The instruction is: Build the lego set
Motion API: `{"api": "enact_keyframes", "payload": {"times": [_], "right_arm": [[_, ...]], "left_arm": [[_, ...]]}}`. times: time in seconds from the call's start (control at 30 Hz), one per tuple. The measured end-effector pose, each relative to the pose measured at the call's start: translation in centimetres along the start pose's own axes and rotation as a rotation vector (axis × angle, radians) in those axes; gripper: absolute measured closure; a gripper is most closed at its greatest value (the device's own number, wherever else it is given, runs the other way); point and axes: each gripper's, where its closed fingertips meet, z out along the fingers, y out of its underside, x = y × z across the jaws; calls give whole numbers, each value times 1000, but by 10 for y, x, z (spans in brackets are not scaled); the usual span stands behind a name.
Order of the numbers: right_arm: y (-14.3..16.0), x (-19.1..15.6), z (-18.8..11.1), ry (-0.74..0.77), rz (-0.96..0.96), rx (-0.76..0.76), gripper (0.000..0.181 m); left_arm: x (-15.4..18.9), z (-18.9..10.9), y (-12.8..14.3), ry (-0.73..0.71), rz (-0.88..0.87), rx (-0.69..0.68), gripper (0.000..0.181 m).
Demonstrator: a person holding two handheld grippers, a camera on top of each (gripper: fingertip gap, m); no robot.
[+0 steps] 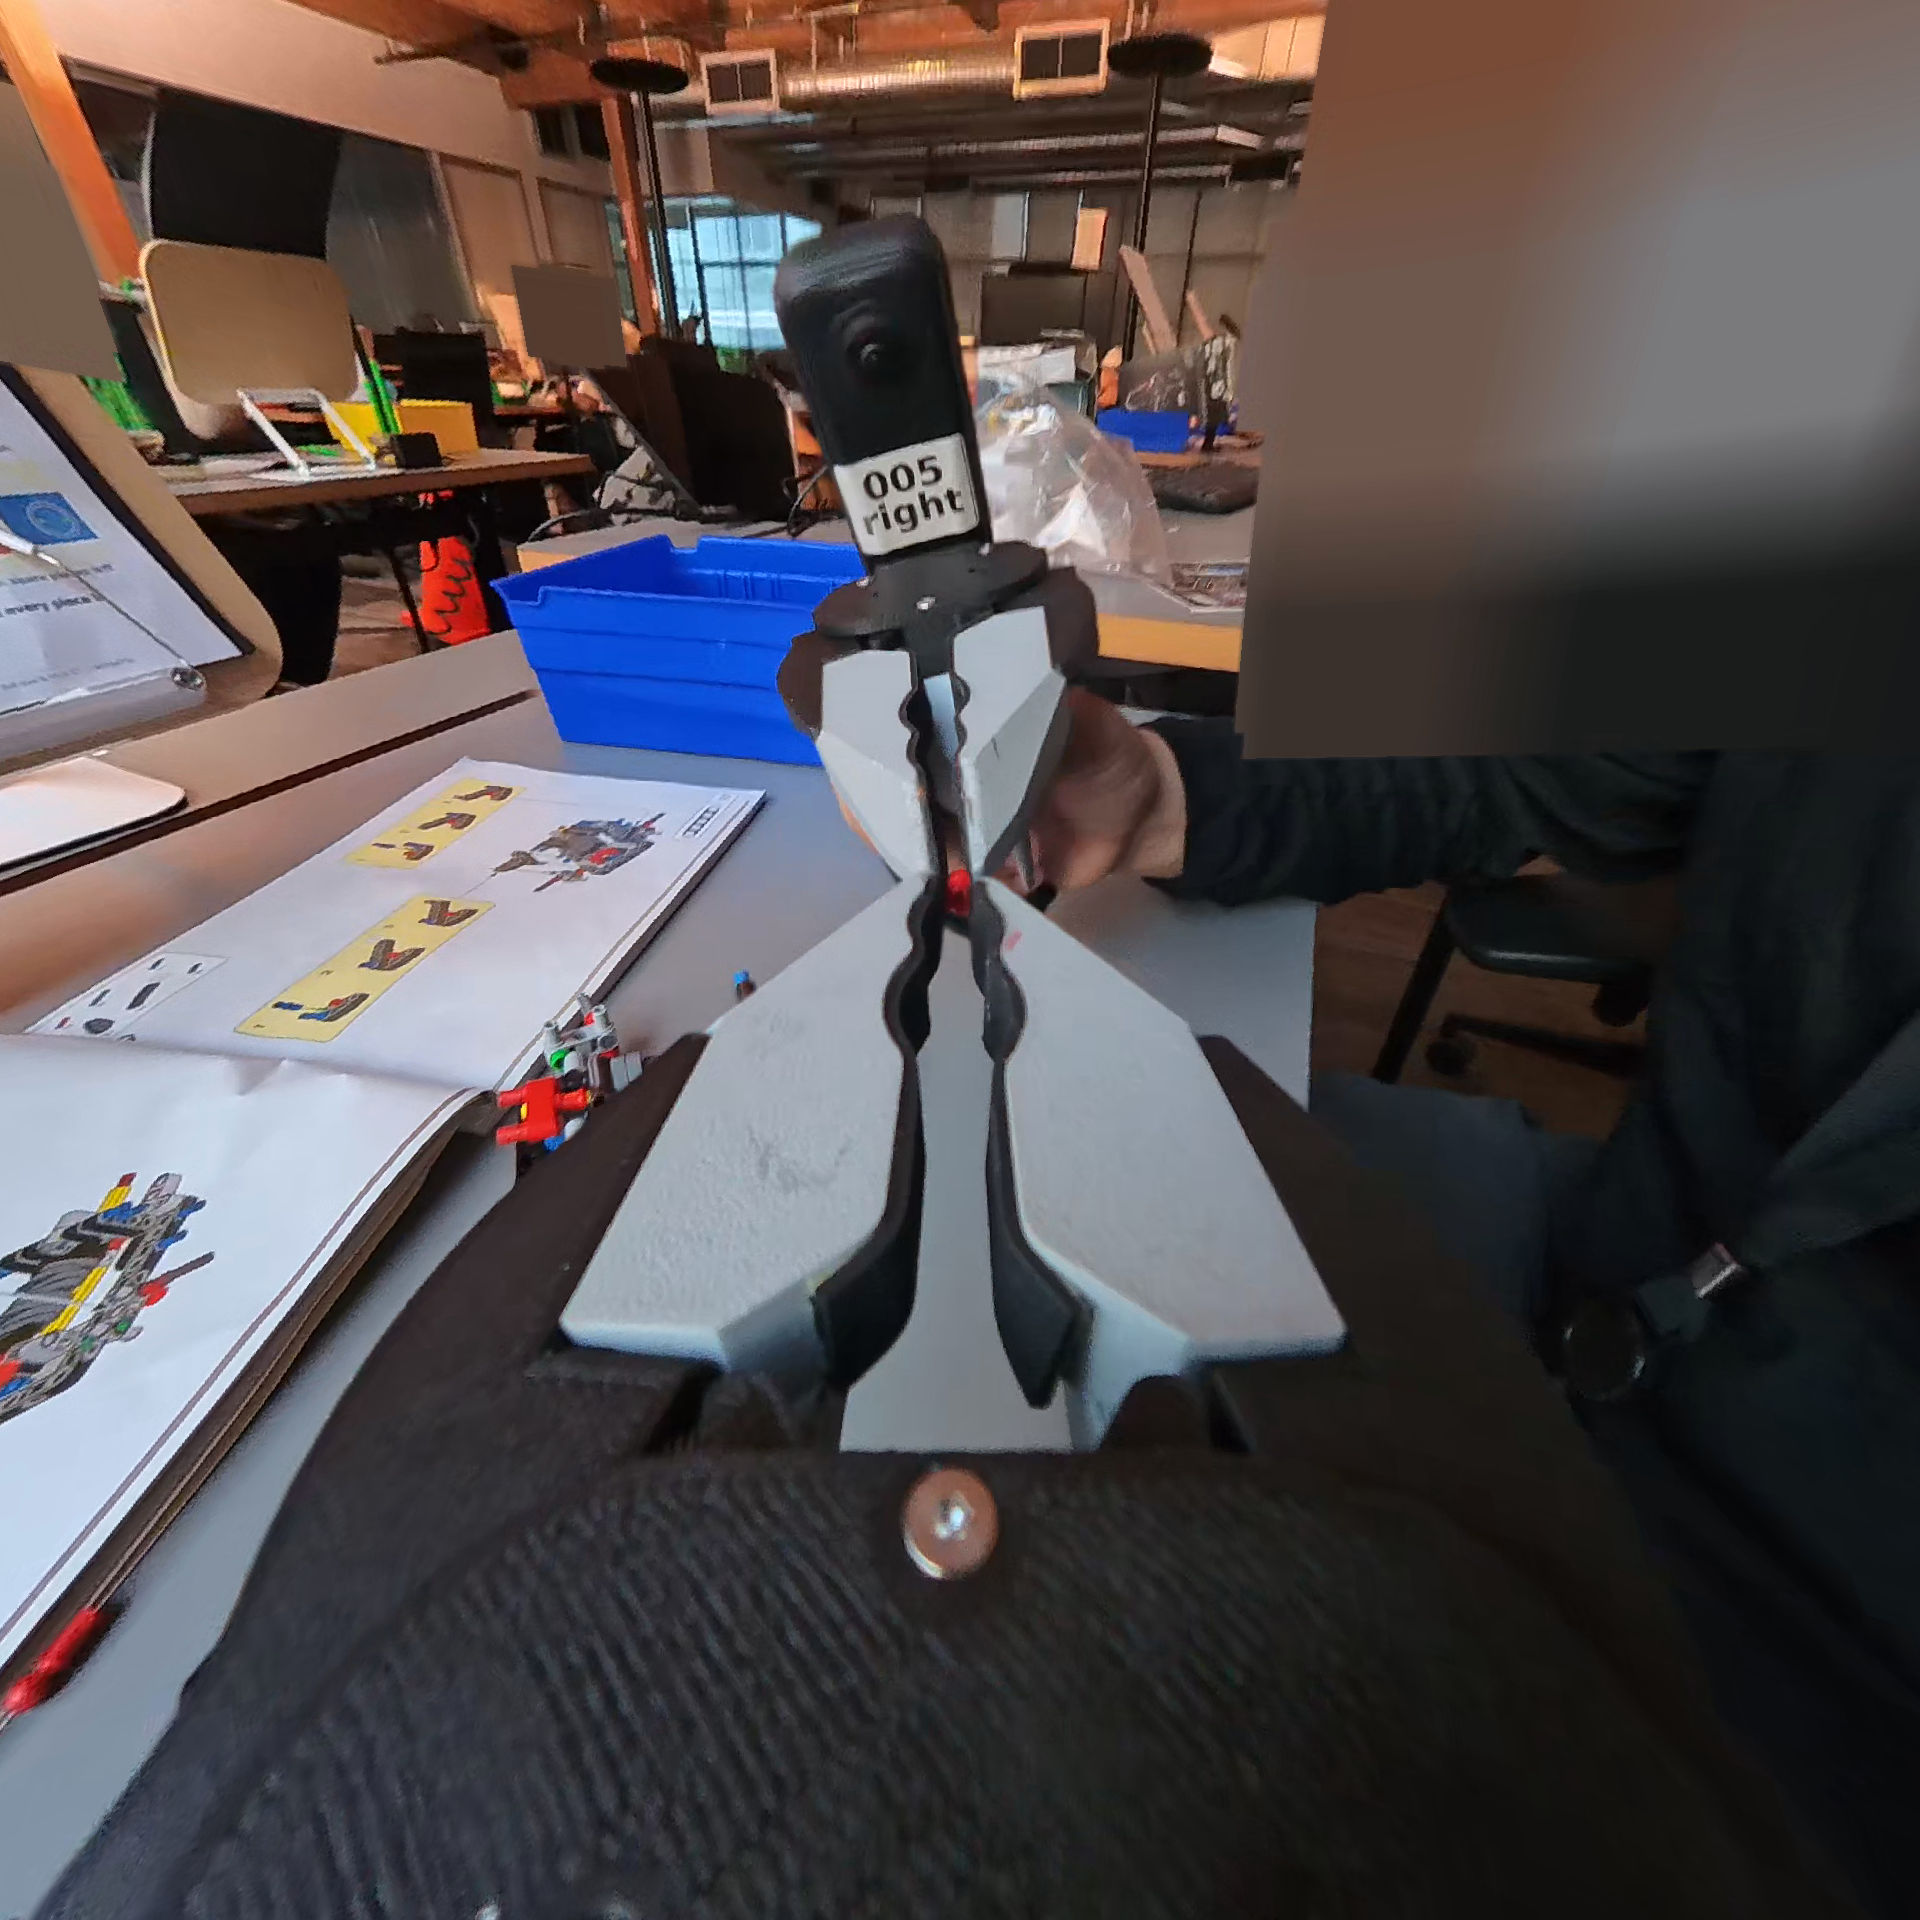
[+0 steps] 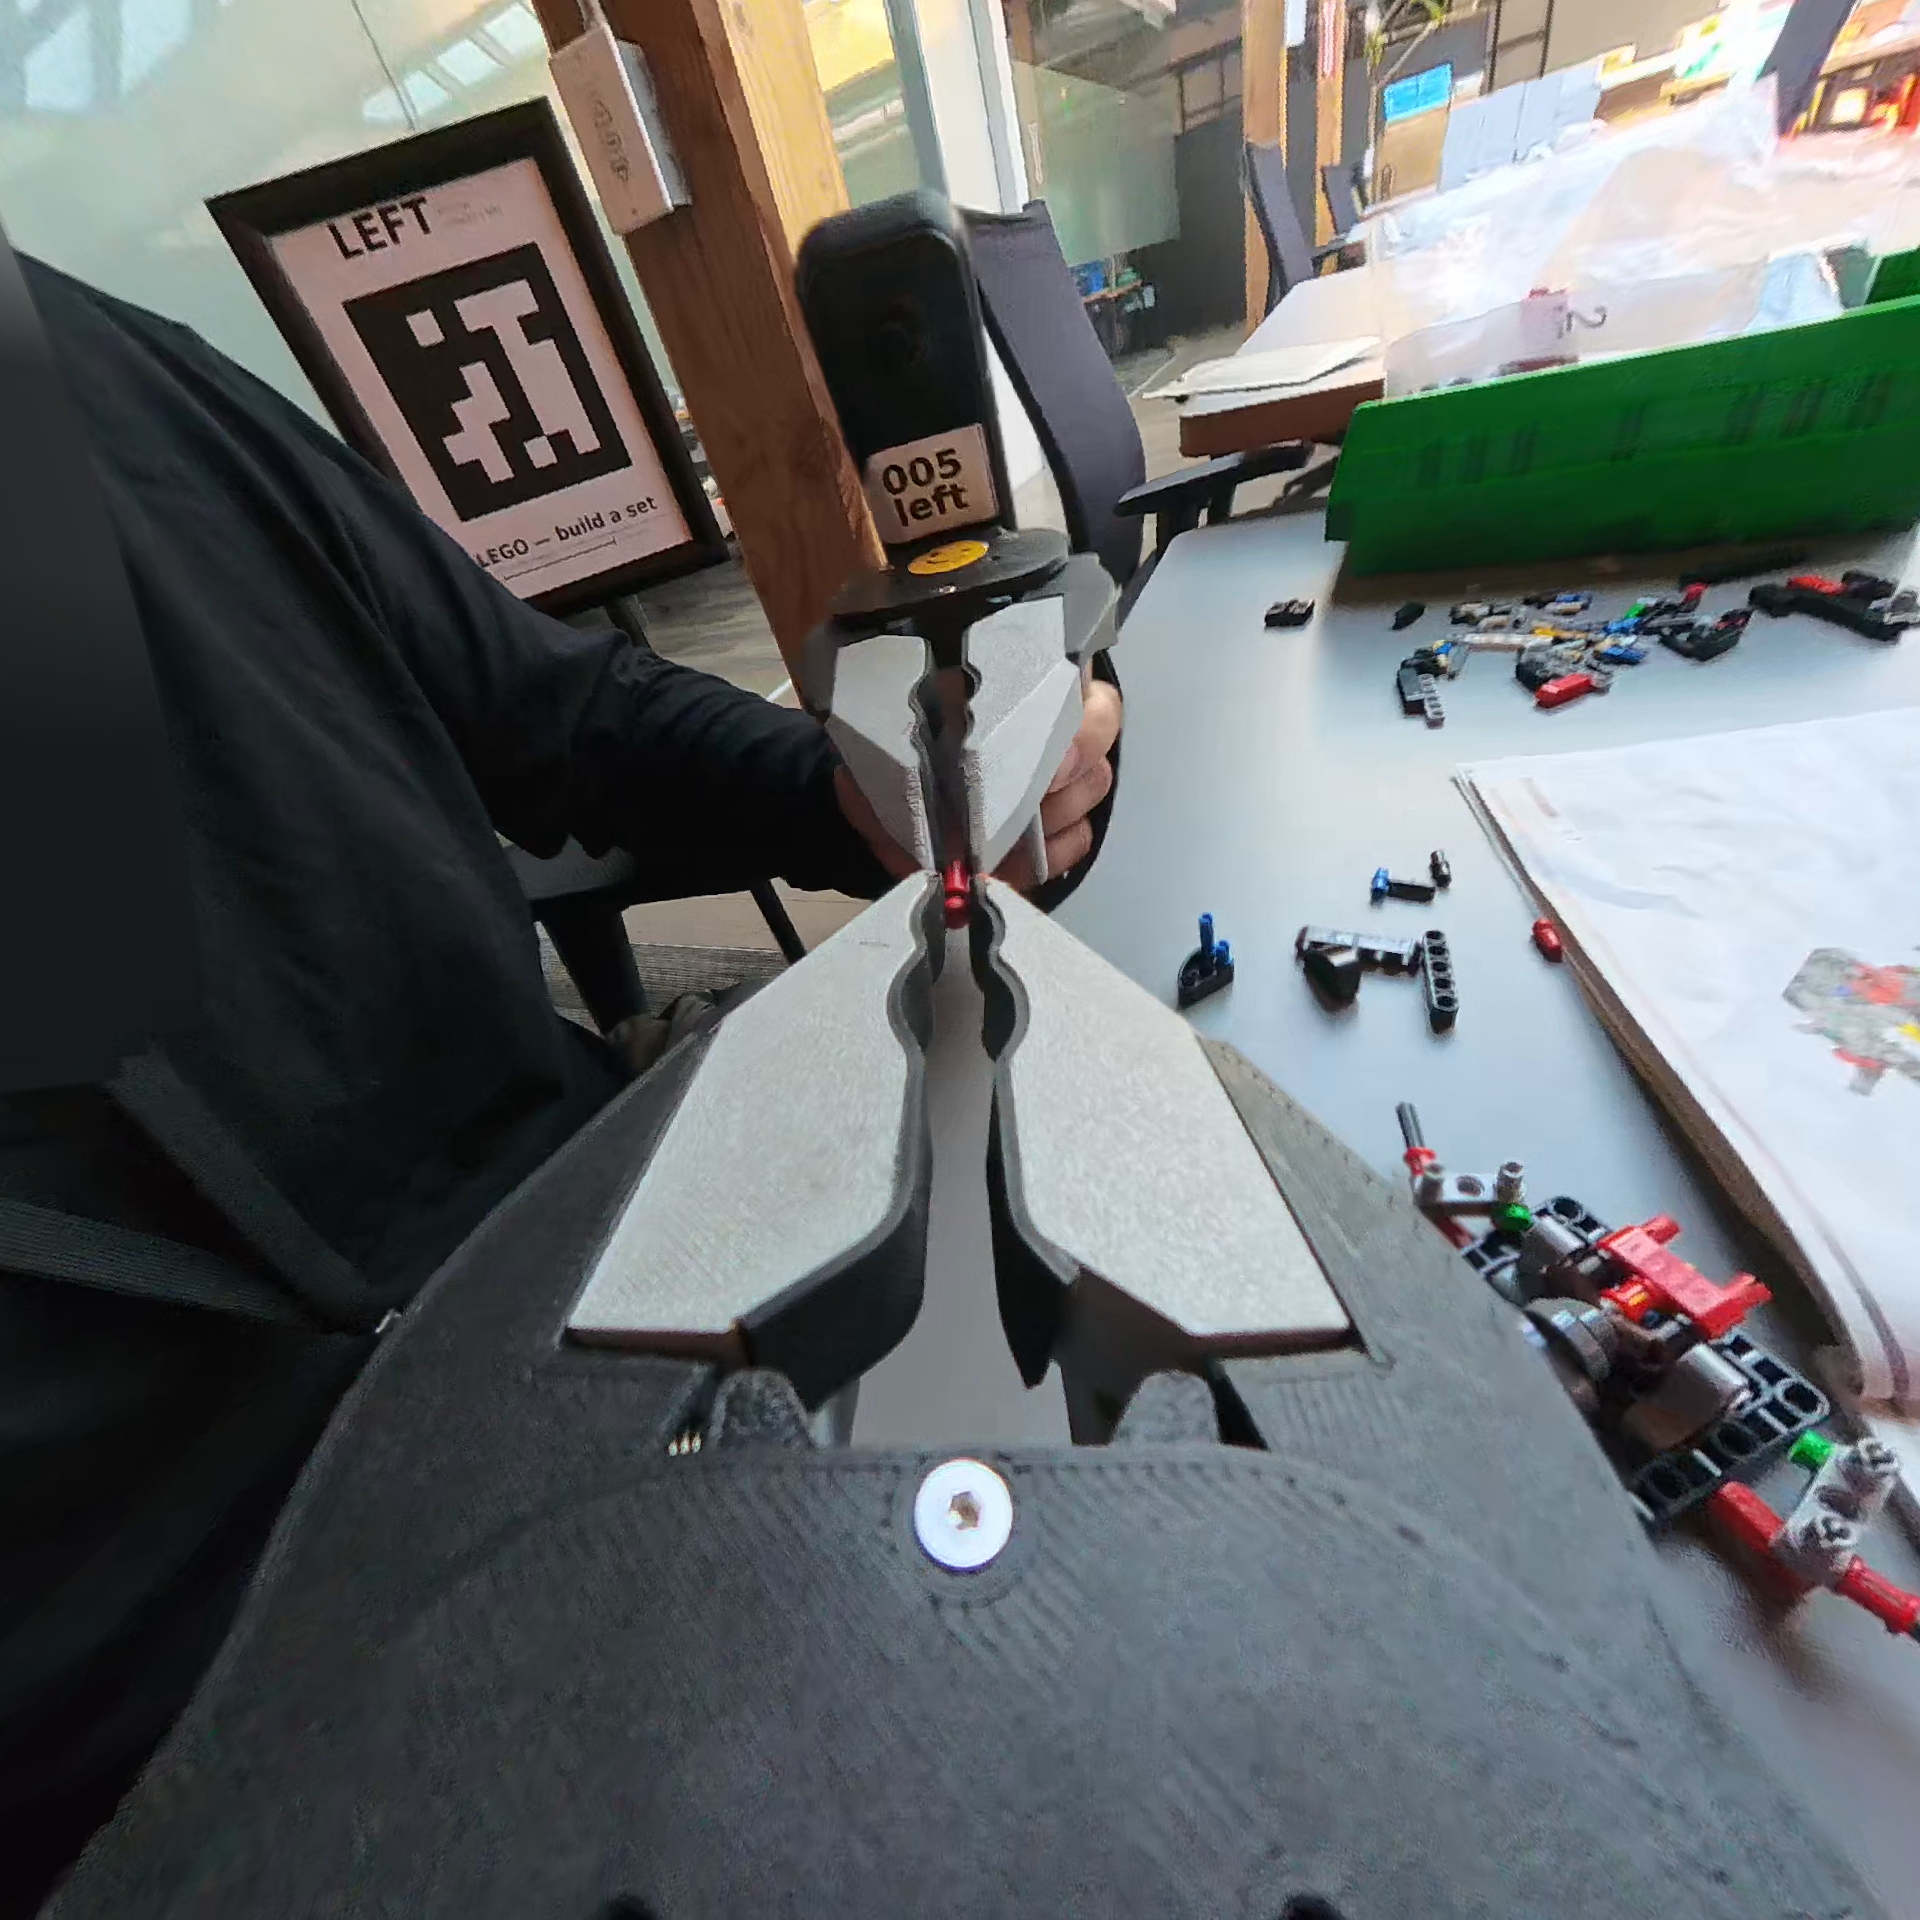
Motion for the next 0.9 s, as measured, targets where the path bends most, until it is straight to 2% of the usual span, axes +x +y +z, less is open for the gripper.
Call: {"api": "enact_keyframes", "payload": {"times": [0.2,0.27,0.33,0.37,0.47,0.63,0.77,0.9], "right_arm": [[11,12,0,51,35,-66,181],[17,22,0,106,47,-88,181],[34,45,-3,240,45,-178,181],[38,51,-5,279,17,-207,181],[38,53,-10,313,-43,-227,181],[40,47,-11,261,-63,-244,172],[31,35,-4,131,88,-142,176],[8,21,-7,-37,248,23,178]], "left_arm": [[-8,4,27,-92,144,-222,179],[-12,7,36,-122,156,-257,179],[-35,5,64,-229,120,-391,179],[-39,3,78,-229,93,-445,179],[-42,2,80,-225,66,-410,179],[-34,-2,44,-177,100,-254,180],[-23,-3,22,-142,112,-130,179],[-17,-4,4,-121,89,-52,179]]}}
